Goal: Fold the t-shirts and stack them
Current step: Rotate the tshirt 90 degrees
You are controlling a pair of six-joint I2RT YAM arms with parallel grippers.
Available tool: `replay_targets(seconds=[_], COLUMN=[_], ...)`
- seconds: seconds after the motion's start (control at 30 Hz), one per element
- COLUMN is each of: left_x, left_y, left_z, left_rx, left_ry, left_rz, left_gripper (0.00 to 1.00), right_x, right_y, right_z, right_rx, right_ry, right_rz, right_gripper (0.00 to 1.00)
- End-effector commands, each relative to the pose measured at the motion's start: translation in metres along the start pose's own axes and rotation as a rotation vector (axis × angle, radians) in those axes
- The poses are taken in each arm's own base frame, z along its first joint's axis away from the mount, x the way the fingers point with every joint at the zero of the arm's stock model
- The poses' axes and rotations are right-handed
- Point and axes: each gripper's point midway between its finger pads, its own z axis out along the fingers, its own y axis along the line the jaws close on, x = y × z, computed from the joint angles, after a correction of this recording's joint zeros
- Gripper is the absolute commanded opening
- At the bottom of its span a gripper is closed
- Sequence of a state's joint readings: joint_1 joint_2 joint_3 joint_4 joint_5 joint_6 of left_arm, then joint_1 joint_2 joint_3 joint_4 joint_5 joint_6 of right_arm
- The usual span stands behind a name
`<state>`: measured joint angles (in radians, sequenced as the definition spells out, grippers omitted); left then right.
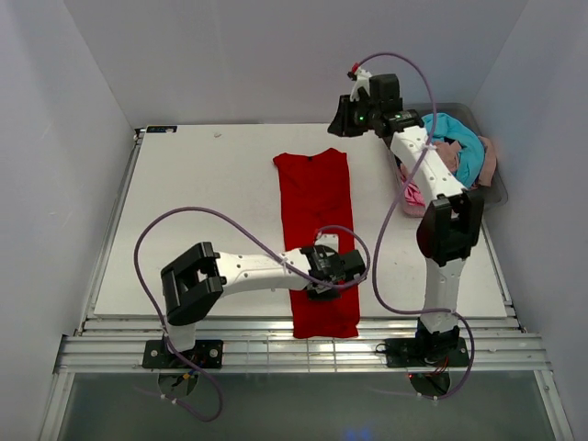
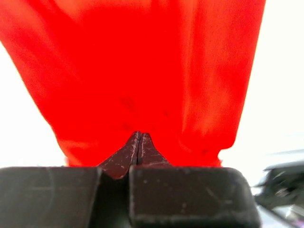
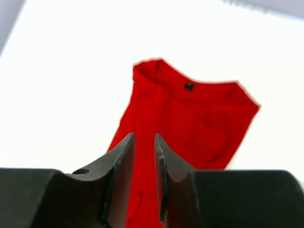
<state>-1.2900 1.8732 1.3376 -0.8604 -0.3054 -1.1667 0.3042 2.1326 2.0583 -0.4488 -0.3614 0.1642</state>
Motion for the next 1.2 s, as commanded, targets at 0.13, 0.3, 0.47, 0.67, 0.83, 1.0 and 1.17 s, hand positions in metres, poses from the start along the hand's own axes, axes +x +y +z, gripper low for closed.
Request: replay_targets(seconds=[0.13, 0.3, 0.47, 0.67, 0.83, 1.0, 1.17], left_x=[-0.111, -0.152, -0.191, -0.209, -0.206, -0.202, -0.211], left_y=[0.056, 0.084, 0.075, 0.063, 0.072, 0.085, 0.098], left_z=[-0.018, 0.013, 0.029, 0.051, 0.08, 0.099, 0.109], left_rx=[-0.062, -0.044, 0.004, 0.026, 0.001, -0.025, -0.04], left_ry=[-0.189, -0.193, -0.229, -0.23, -0.181, -0.148, -0.14], left_rz=[-0.073, -0.082, -0.043, -0.04, -0.049, -0.05, -0.058], left_gripper=[0.44, 0.0, 0.0, 0.0, 0.0, 0.0, 0.0], right_x=[0.041, 0.118, 0.164, 0.217, 0.252, 0.266, 0.274], right_y=[0.011, 0.013, 0.019, 0.015, 0.01, 0.005, -0.004], right_z=[-0.068, -0.071, -0.074, -0.073, -0.065, -0.053, -0.034], right_rx=[0.151, 0.2, 0.222, 0.239, 0.244, 0.248, 0.264], right_ry=[0.129, 0.286, 0.352, 0.449, 0.53, 0.572, 0.617], right_rz=[-0.057, -0.04, 0.002, 0.061, 0.087, 0.092, 0.094], right_gripper=[0.08, 0.08, 0.08, 0.08, 0.08, 0.08, 0.08])
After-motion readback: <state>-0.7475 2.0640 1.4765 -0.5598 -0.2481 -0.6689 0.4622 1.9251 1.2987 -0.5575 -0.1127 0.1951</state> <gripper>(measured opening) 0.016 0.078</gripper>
